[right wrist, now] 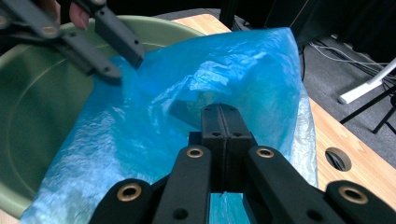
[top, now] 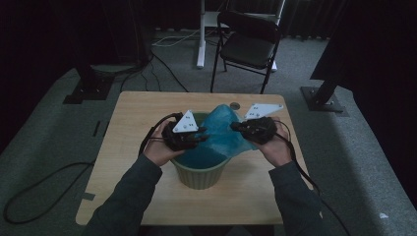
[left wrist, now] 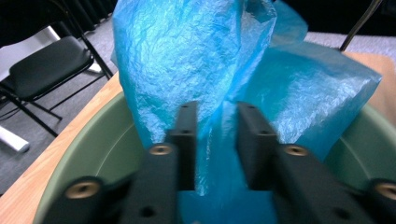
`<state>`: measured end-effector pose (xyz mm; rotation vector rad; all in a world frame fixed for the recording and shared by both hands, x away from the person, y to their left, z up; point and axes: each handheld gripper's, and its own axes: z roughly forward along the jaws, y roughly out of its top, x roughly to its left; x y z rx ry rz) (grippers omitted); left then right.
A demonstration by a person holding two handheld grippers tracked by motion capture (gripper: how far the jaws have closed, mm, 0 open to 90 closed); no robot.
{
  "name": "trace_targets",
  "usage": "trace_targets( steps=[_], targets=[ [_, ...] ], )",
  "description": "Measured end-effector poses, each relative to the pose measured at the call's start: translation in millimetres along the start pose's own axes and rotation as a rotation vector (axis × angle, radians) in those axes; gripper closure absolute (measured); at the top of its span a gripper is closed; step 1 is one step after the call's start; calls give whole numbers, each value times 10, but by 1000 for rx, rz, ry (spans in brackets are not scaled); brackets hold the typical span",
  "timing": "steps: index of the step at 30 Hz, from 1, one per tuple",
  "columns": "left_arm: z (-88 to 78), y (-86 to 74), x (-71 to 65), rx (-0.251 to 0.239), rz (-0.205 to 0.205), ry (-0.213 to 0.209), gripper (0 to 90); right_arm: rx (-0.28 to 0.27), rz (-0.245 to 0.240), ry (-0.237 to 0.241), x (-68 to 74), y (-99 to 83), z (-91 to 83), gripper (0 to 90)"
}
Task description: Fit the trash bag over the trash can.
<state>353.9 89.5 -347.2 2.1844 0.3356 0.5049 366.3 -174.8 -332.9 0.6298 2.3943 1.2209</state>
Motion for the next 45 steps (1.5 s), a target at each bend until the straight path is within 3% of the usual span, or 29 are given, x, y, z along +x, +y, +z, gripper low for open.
trace_targets(
  steps=[4, 7, 14, 18, 21, 28, 31, 38, 42, 45],
  targets=[
    [-30, -36, 14, 6, -2, 20, 891, -2, -4, 9, 2, 1, -27, 898],
    [-96, -92, 22, 0, -12, 33, 893, -7, -4, 17, -2, -8, -58, 865],
    [-209, -238, 52, 8, -29, 41, 893, -31, -2, 6, -37, -38, -171, 674],
    [-229, -298, 57, 13, -31, 42, 892, -3, -20, -20, -35, -52, -162, 624],
    [-229, -326, 46, 15, -32, 38, 891, 16, -44, -70, -37, -51, -125, 589],
    [-217, -348, 27, 21, -18, 24, 888, 73, -54, -134, -70, -44, 31, 531],
    [-210, -348, 22, 26, -13, 16, 887, 97, -68, -128, -78, -41, 99, 555],
    [-199, -340, 19, 27, -7, -7, 870, 109, -85, -97, -65, -28, 205, 876],
    [-225, -325, 34, 19, -17, -16, 767, 75, -74, -96, -61, -15, 189, 900],
    [-260, -318, 44, 4, -20, -15, 743, 65, -70, -91, -59, -14, 168, 900]
  ],
)
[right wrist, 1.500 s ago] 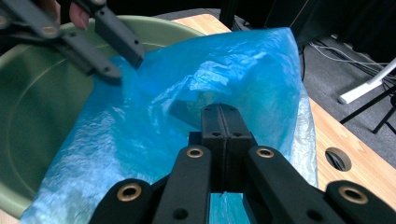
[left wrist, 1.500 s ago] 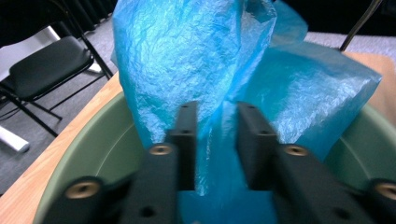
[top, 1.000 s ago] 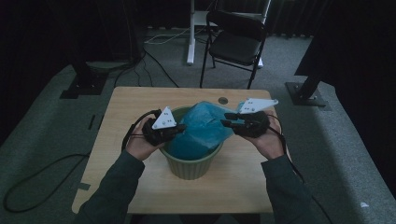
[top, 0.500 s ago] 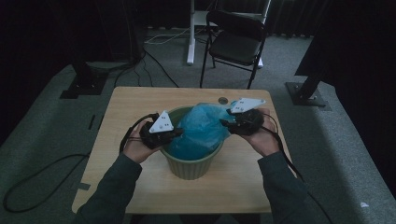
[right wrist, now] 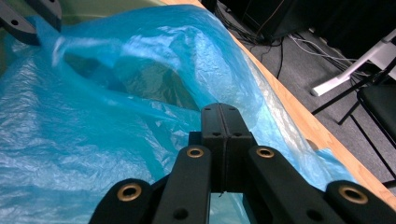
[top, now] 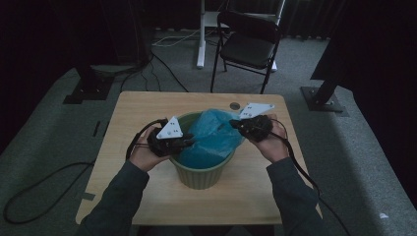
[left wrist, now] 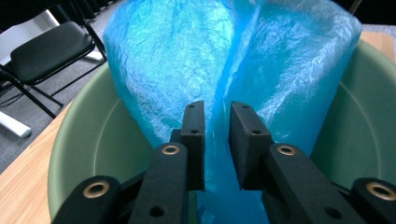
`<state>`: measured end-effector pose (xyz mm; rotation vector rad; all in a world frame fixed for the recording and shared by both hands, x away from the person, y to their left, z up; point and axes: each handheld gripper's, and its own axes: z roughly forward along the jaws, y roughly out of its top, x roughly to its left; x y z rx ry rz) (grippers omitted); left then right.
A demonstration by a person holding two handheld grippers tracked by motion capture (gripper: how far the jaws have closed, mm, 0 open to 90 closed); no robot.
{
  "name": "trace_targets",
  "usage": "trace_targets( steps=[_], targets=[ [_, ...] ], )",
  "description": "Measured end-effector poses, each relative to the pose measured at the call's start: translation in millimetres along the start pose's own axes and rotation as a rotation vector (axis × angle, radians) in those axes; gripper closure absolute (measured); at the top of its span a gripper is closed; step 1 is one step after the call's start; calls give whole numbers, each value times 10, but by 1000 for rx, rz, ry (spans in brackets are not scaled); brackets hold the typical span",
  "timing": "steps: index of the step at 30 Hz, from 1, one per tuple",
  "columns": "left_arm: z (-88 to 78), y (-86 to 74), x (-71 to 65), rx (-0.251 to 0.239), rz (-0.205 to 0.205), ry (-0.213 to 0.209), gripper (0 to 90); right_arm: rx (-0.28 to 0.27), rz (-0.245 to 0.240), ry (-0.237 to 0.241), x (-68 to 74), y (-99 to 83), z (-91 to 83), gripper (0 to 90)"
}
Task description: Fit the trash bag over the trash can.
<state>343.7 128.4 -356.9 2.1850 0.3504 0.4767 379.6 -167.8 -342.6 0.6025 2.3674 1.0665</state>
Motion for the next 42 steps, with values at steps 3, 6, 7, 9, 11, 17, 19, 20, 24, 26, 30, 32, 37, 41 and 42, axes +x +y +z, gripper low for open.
trace_targets(
  steps=[3, 6, 7, 9, 11, 17, 19, 20, 24, 26, 30, 32, 37, 41, 42],
  targets=[
    [-53, 5, 21, -18, -4, 7, 688, -5, -1, 3, 4, -13, -24, 900],
    [-91, 11, 47, -31, -16, 21, 671, -10, -4, 7, 8, -33, -36, 900],
    [-97, 14, 56, -32, -20, 25, 666, -10, -2, 12, 11, -39, -36, 900],
    [-94, 25, 72, -32, -27, 35, 658, -14, -2, 17, 14, -48, -37, 899],
    [-86, 36, 88, -34, -32, 29, 647, -21, 0, 24, 19, -50, -41, 899],
    [-73, 118, 107, -52, -38, 39, 614, -33, -12, 44, 56, -44, -36, 899],
    [-65, 167, 110, -56, -35, 45, 600, -36, -18, 51, 68, -41, -31, 899],
    [-59, 193, 110, -62, -36, 44, 592, -37, -17, 53, 76, -38, -29, 899],
    [-25, 300, 97, -84, -29, 36, 548, -38, -29, 60, 102, -17, -20, 899],
    [-14, 345, 81, -113, -16, 19, 514, -37, -36, 64, 120, -4, -17, 899],
    [35, 432, 43, -128, -5, 11, 460, -40, -50, 74, 167, 24, -8, 899],
    [61, 474, 28, -127, 1, 3, 442, -38, -57, 81, 189, 39, 1, 899],
    [131, 566, 12, -115, 17, -11, 421, -44, -73, 98, 232, 51, 26, 899],
    [236, 595, 28, -79, 9, -4, 409, -49, -78, 107, 256, 54, 29, 899],
    [265, 602, 31, -63, 6, 5, 410, -51, -79, 111, 262, 55, 26, 899]
  ],
)
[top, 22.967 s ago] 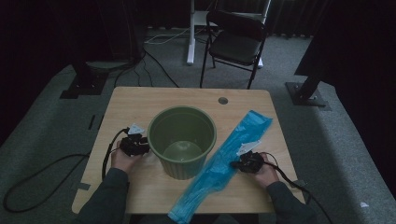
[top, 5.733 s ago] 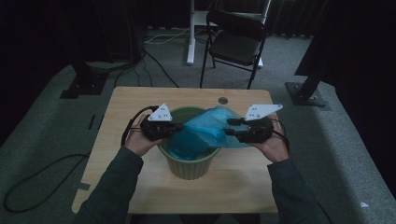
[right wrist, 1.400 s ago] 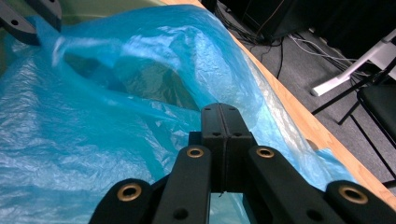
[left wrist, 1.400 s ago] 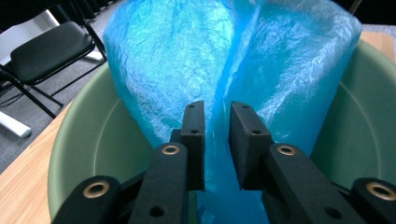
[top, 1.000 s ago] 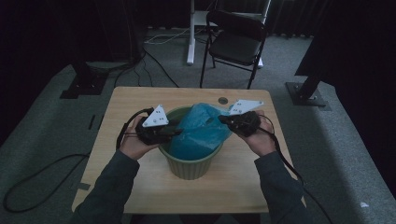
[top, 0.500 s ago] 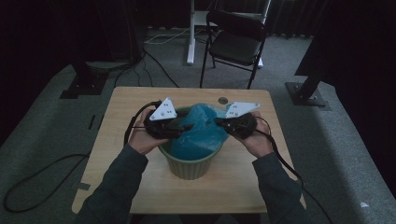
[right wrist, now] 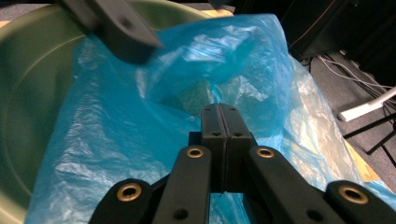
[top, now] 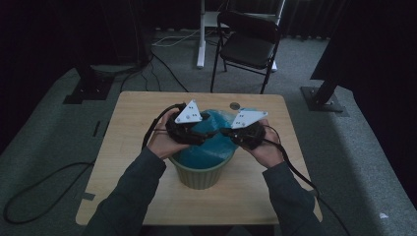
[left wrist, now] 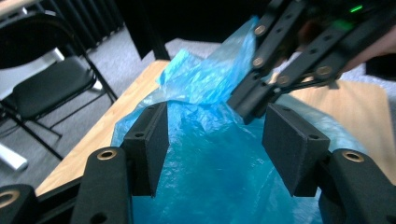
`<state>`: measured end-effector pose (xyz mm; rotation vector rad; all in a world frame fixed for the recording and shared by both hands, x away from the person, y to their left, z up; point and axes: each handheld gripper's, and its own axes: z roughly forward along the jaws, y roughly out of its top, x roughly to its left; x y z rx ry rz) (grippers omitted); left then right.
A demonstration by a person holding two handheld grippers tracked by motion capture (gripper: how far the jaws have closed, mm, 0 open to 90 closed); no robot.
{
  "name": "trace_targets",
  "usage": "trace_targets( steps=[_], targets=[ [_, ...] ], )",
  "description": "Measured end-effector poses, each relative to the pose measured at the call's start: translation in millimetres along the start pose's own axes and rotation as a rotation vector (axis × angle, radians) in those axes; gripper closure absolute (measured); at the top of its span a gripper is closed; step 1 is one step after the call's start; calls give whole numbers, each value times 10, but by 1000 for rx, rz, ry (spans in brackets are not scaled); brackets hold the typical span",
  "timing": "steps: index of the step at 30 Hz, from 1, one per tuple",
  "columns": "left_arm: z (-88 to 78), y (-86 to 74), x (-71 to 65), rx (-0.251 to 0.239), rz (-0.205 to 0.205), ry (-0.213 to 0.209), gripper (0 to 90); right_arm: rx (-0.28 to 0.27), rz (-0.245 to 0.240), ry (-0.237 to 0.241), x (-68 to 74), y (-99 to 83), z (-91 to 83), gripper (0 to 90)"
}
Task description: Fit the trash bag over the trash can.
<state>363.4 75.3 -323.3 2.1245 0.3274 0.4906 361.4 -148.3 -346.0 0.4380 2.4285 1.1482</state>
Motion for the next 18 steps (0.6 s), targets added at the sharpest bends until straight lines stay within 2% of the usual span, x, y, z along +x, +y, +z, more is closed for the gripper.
trace_targets(
  steps=[2, 5, 6, 9, 12, 15, 16, 18],
  targets=[
    [58, 9, -8, 41, -5, 44, 442, -3, -6, 5, 8, 5, -9, 899],
    [136, 7, -33, 109, 10, 84, 566, -8, -14, 7, 23, 21, -36, 899],
    [147, 3, -43, 122, 20, 84, 685, -13, -20, 7, 25, 31, -55, 899],
    [150, -6, -74, 145, 43, 84, 837, -17, -17, 2, 20, 34, -92, 887],
    [124, -25, -92, 153, 53, 89, 880, -35, -6, -21, -9, 22, -145, 810],
    [95, -46, -91, 152, 48, 91, 882, -59, 22, -53, -55, 0, -222, 791],
    [80, -58, -89, 150, 46, 96, 882, -59, 22, -53, -55, 0, -222, 791],
    [34, -92, -73, 147, 34, 110, 882, -46, 35, -85, -87, -20, -273, 772]
  ],
)
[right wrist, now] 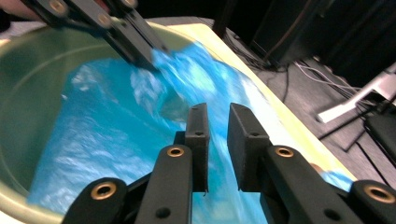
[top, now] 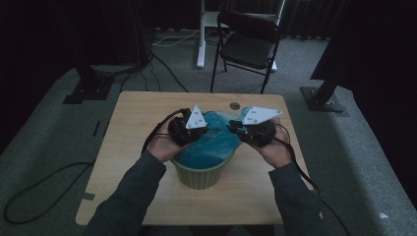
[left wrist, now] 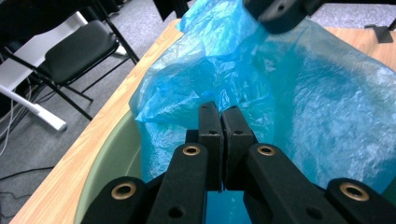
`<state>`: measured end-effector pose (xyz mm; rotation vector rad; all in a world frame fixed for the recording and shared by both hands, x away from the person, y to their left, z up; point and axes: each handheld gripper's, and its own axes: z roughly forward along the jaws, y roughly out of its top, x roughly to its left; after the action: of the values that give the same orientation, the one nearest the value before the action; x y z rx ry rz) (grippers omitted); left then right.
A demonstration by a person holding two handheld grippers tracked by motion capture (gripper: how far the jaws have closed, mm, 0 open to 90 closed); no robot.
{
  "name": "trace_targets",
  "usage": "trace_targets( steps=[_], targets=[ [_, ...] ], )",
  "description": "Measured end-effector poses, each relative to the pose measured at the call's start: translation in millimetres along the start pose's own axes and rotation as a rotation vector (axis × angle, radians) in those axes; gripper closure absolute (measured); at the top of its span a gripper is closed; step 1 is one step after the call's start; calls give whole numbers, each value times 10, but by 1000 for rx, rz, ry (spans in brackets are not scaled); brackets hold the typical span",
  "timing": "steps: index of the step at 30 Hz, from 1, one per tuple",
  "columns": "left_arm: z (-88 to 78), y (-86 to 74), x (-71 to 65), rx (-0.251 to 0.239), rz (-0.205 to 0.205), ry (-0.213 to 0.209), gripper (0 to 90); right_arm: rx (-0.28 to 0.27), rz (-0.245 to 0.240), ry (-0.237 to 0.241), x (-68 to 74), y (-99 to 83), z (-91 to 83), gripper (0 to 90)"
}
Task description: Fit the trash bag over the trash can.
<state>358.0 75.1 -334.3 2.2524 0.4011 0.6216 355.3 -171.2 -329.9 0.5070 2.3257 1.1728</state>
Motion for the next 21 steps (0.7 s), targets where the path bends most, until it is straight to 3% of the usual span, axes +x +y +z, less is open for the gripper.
trace_targets(
  steps=[3, 13, 17, 21],
  targets=[
    [-43, -54, 31, -2, -20, 18, 882, 6, 2, -14, 1, -16, -37, 722],
    [-154, -243, 152, -14, -101, 58, 881, 53, 84, -54, -99, -163, -37, 621],
    [-190, -320, 194, -26, -143, 68, 881, 68, 98, -58, -122, -209, -4, 619],
    [-236, -388, 244, -33, -175, 81, 881, 77, 127, -92, -156, -224, -16, 617]
  ],
)
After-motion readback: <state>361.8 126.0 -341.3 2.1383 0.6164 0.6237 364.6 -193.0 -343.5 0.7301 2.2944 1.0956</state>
